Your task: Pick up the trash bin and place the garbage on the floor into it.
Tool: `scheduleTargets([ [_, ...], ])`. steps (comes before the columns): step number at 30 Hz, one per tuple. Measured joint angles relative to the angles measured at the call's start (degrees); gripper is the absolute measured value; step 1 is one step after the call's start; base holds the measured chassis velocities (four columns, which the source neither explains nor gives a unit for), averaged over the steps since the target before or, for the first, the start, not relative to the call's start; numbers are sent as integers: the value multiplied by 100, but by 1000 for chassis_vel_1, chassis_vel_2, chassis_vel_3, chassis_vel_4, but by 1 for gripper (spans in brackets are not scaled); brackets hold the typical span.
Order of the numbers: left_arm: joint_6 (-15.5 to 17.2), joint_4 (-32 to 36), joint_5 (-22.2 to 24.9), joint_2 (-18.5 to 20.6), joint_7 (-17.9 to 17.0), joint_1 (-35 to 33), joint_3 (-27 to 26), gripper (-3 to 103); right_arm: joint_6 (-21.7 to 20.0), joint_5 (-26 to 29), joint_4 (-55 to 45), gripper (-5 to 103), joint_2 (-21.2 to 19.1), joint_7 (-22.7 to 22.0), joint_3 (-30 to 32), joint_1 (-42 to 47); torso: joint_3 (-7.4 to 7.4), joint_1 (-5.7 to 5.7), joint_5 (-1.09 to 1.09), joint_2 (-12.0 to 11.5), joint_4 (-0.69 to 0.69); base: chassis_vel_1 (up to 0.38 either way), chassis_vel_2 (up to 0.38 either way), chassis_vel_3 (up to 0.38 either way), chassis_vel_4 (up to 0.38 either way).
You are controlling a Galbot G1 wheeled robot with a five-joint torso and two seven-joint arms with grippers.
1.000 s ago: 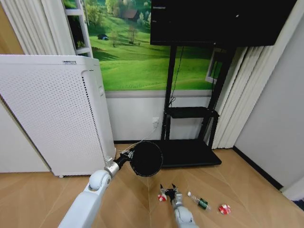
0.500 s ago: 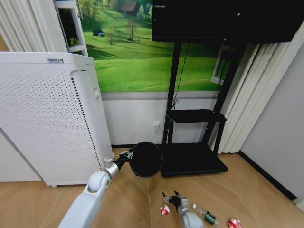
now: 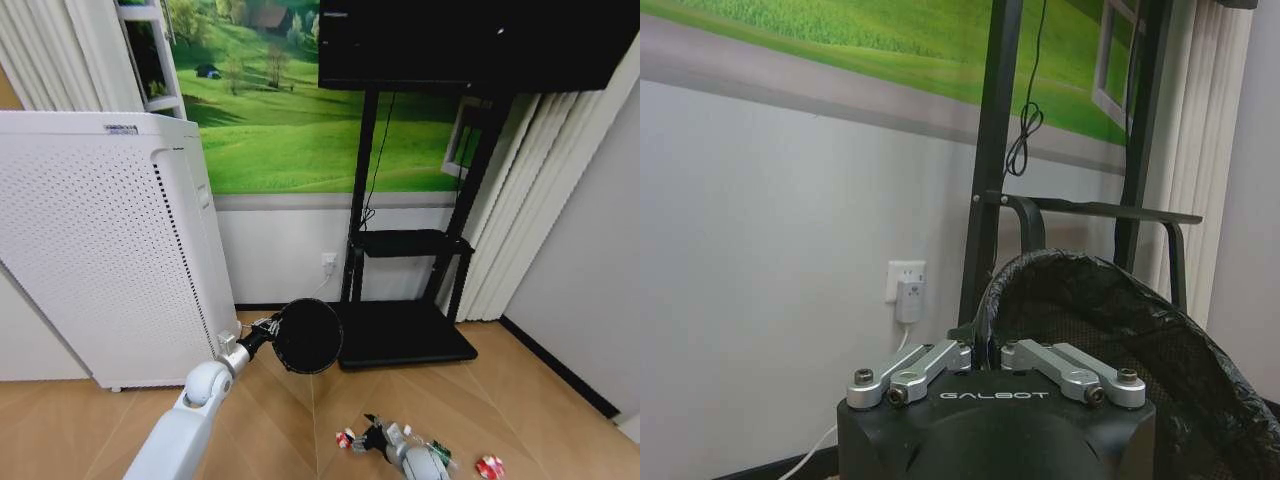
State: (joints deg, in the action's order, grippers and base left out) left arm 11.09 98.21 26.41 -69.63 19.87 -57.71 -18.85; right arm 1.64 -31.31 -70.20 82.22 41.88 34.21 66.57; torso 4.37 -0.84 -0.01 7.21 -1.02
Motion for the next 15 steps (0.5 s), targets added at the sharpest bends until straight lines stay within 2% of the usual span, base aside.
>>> scheduleTargets([
  [4,0,74,0,6,20,-98,-81,7,-191,-139,-327,100,-256,201,-367,-31,0,0,-2,0,0,0,0,0,0],
  [9,-4,120,2,6,58,-158,-162,7,-233,-436,-385,100,-365,323,-456,-35,0,0,1,0,-1,0,0,0,0],
  [10,-9,122,4,8,71,-164,-175,7,-165,-660,-393,100,-367,376,-436,-35,0,0,0,0,-1,0,0,0,0],
  [11,-9,124,11,9,89,-174,-191,7,66,-1159,-405,100,-369,540,-401,-39,1,-1,2,0,-2,0,0,0,0],
  [12,-9,124,11,9,89,-174,-191,7,66,-1159,-405,100,-369,540,-401,-39,1,-1,2,0,-2,0,0,0,0],
  [14,-5,157,68,-3,94,-202,-206,7,436,-2076,-514,100,-365,734,-371,-56,0,-1,1,0,-2,0,0,0,0],
  [15,-5,157,68,-3,94,-202,-206,7,436,-2076,-514,100,-365,734,-371,-56,0,-1,1,0,-2,0,0,0,0],
])
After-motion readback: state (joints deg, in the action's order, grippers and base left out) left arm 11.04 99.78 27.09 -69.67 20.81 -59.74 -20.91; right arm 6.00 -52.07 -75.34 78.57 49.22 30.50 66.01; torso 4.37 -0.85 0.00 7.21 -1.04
